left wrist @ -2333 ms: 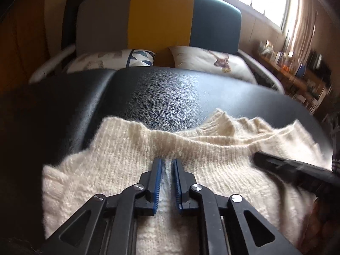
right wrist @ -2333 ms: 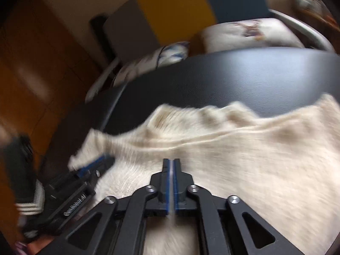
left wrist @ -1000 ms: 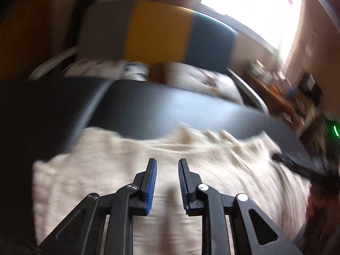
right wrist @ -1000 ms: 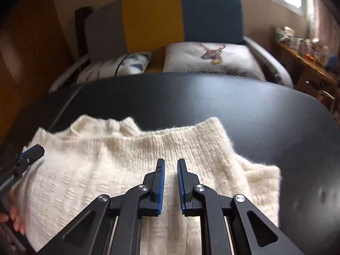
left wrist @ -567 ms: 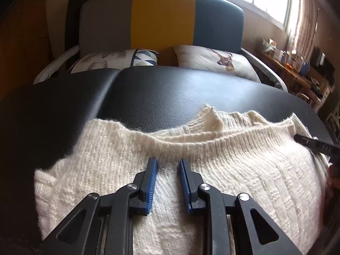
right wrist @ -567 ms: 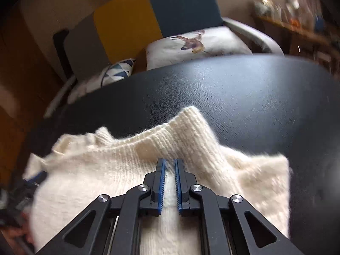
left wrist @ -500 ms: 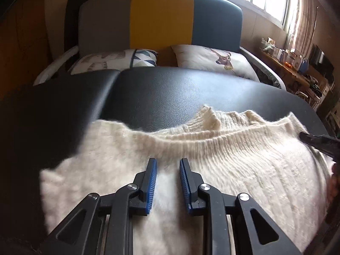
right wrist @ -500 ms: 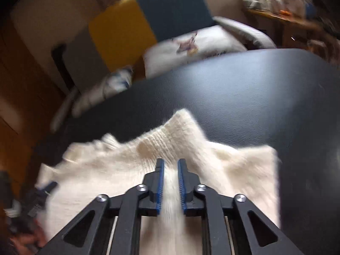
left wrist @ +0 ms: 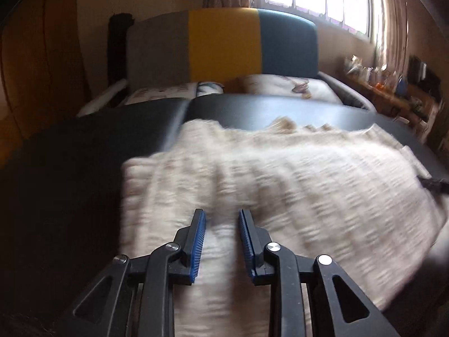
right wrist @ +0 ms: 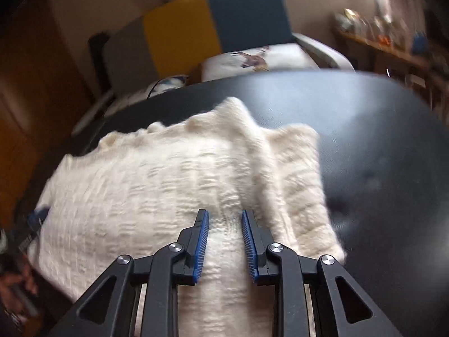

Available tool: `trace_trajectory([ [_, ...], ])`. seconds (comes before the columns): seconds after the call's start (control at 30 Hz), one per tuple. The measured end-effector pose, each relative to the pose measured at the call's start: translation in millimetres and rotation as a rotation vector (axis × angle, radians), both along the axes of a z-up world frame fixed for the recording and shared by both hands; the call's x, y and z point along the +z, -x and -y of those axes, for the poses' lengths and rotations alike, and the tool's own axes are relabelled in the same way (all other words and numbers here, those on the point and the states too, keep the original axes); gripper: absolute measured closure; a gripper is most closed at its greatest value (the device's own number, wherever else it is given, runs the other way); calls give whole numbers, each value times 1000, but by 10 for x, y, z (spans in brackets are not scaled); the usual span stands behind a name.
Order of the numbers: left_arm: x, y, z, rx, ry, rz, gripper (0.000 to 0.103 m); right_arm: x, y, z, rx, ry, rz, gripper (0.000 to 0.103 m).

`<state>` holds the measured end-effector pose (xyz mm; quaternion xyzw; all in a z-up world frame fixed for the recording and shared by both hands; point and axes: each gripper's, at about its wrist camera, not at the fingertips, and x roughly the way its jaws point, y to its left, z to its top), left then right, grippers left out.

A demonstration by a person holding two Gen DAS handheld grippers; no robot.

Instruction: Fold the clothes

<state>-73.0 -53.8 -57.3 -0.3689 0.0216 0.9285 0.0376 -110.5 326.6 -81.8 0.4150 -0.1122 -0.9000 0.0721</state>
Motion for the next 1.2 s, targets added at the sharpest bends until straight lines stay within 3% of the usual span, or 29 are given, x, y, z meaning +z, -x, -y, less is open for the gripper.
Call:
trace_trajectory([
  [0.07, -26, -51, 59, -20, -7, -12, 77, -52, 0, -104, -31, 27, 1, 89],
  [0.13, -40, -86, 98, -38, -10, -16, 77, -50, 4, -75, -41, -10, -6, 90],
  [0.2, 18, -114, 200, -35, -78, -2, 77, 13, -19, -52, -62, -5, 15, 90],
  [0.27, 106, -233, 347, -24, -177, 9, 78, 164, -154, 20, -44, 27, -1, 82],
  [0.33, 173, -421, 411, -52, -244, -1, 79, 262, -289, 200, 23, 45, -21, 68],
  [0.47, 143, -872, 203, -211, -186, -29, 79, 371, -549, 717, 228, 56, -67, 68],
  [0.53, 58, -913, 215, -198, -163, -11, 79, 290, -579, 953, 275, 23, -54, 68],
  [0.63, -65, -972, 236, -179, -130, 14, 76, 109, -569, 1117, 291, -46, -12, 68],
  [0.7, -71, -948, 339, -156, -164, 35, 76, 32, -612, 1114, 289, -86, -9, 70],
  [0.87, -90, -1058, 405, -191, -120, 32, 76, 5, -748, 1084, 295, -174, -3, 70],
  [0.93, -77, -1078, 451, -193, -139, 32, 76, 30, -773, 1033, 293, -140, 4, 69],
  [1.0, -19, -1060, 507, -185, -168, 45, 76, 125, -747, 910, 297, -32, 19, 68],
  [1.07, 111, -1070, 529, -181, -200, 28, 76, 302, -796, 678, 264, 37, -43, 64],
  [1.13, 253, -1035, 531, -189, -202, -21, 77, 463, -821, 350, 166, 35, -110, 39],
  [1.2, 320, -973, 454, -200, -173, -39, 77, 527, -755, -86, 35, 83, -129, 26],
])
